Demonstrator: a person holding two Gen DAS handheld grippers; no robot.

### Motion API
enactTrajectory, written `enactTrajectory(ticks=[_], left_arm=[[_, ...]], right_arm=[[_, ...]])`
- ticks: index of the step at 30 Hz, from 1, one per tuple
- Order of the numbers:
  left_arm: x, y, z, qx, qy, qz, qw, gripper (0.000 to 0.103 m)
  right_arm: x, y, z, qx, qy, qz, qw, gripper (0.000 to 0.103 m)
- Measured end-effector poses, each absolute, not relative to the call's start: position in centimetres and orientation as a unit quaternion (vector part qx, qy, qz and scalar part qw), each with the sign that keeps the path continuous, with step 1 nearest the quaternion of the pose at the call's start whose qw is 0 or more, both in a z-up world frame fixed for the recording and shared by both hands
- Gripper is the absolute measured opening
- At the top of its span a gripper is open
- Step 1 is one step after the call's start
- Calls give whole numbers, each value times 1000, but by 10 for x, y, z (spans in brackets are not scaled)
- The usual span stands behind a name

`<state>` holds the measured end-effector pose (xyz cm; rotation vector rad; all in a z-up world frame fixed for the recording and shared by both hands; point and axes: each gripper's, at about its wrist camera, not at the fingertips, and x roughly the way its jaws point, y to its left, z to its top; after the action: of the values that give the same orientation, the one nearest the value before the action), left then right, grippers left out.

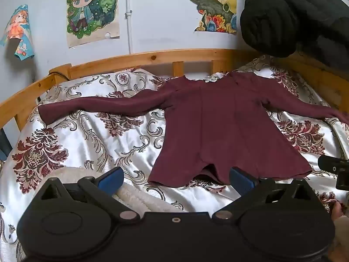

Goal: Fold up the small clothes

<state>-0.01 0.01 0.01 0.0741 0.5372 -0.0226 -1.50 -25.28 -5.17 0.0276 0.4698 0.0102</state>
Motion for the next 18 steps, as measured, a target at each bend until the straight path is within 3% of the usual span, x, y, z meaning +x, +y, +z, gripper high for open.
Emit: enactTrajectory(ticks=[18], left_arm=[[-2, -2, -2, 36, 273, -10, 961, 102]], right_arm=[[-14, -254, -54, 17, 236, 5, 972, 103]])
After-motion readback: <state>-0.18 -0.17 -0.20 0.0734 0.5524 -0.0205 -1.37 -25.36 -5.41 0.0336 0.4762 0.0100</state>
